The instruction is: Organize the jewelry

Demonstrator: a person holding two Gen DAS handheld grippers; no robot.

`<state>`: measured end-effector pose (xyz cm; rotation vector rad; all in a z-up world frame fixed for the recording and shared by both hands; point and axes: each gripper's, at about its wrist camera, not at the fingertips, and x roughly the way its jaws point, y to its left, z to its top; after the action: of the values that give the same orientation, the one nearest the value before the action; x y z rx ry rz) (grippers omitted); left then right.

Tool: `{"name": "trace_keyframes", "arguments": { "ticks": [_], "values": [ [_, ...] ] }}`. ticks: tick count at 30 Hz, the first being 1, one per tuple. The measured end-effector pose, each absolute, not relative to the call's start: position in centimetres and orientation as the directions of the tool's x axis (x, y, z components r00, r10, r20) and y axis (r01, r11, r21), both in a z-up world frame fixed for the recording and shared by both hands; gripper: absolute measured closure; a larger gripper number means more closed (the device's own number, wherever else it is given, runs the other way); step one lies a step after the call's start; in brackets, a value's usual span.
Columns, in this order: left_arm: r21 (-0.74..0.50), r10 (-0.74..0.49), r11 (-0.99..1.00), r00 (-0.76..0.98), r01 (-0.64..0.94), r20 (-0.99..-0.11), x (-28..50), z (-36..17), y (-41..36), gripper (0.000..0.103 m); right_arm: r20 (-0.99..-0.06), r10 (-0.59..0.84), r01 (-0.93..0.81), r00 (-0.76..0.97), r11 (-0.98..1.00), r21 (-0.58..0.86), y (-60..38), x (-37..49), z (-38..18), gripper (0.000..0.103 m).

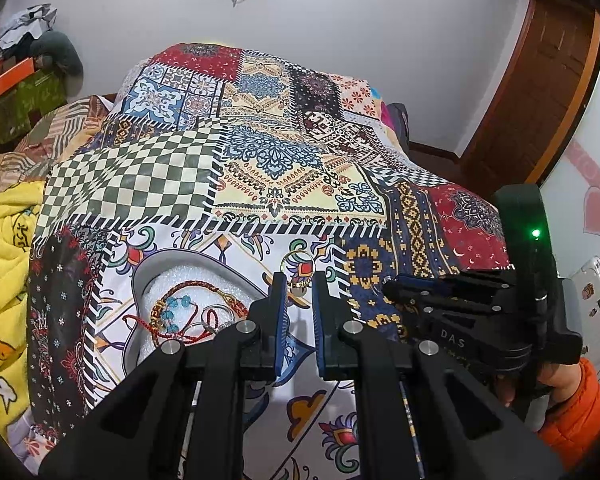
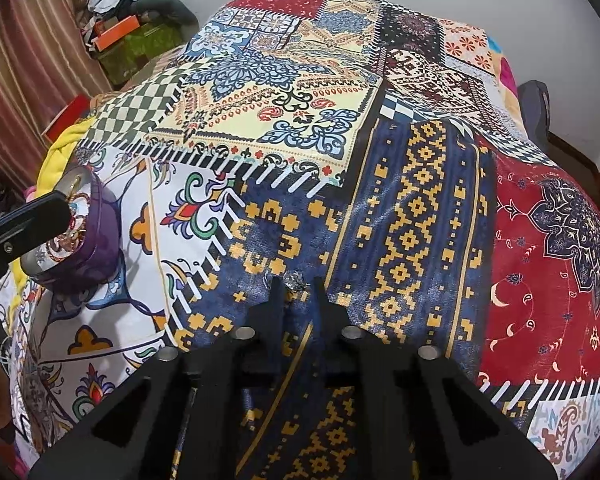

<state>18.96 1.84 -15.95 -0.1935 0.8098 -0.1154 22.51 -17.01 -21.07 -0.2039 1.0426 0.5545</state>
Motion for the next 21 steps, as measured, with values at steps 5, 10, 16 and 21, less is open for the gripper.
{"name": "trace_keyframes", "arguments": {
  "ticks": [5, 10, 16, 21],
  "values": [
    [-0.205, -0.166, 0.978, 0.698, 0.028, -0.696, 18.1, -15.0, 1.8, 0.093, -0.854, 0.354, -0.528, 0.382, 0.842, 0.112, -16.7, 22.3, -20.6, 0.098],
    [-0.195, -0.151, 0.981, 0.715, 0.022, -0.682, 17.1, -13.8, 2.3, 0.093, -0.833, 0.373, -0.534, 0.408, 0.838, 0.114, -16.3, 21.3, -19.1, 0.098],
    [-0.196, -0.140, 0.981, 0.732, 0.009, -0.666, 15.8, -12.6, 3.0, 0.093, -0.830, 0.357, -0.551, 0.429, 0.831, 0.073, -16.3, 20.6, -18.0, 0.097],
    [-0.194, -0.133, 0.981, 0.730, 0.000, -0.670, 15.4, -12.8, 3.3, 0.093, -0.854, 0.297, -0.560, 0.428, 0.829, 0.007, -16.0, 20.8, -19.0, 0.074]
  ]
}}
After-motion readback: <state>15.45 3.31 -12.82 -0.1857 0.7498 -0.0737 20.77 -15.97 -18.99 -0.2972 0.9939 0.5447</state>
